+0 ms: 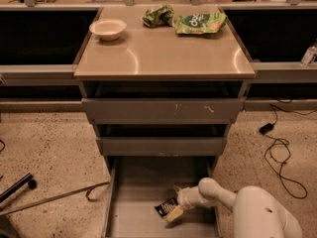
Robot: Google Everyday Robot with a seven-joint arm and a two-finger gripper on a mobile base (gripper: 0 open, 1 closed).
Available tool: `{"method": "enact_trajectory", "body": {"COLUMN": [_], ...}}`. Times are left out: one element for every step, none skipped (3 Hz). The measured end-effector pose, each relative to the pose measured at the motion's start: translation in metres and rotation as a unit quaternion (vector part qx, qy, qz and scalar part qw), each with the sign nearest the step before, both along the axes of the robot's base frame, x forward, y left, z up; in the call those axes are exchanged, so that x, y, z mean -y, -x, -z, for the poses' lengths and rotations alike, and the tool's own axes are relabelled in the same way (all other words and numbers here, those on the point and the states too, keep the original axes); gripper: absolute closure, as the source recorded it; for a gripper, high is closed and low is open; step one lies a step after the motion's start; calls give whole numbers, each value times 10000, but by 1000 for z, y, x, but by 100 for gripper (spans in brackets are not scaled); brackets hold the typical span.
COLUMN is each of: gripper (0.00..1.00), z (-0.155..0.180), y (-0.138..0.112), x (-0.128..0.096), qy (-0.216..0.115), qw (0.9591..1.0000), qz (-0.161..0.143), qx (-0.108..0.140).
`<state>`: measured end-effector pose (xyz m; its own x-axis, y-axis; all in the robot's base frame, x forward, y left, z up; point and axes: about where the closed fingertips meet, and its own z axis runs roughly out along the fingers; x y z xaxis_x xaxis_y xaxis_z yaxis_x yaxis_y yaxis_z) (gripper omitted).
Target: Pick rxbar chocolate from bottom drawer and place on counter
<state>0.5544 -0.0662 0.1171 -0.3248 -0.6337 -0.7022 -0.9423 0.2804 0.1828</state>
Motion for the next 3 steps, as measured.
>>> {"method": "enact_trajectory", "body": {"gripper": [0,0,0], "z": [4,4,16], "y": [-11,-11,-7], "x": [-6,-6,0], "qy": [407,408,483], "qw": [9982,9982,9976], "qz": [89,92,297], "qx": [442,441,405]}}
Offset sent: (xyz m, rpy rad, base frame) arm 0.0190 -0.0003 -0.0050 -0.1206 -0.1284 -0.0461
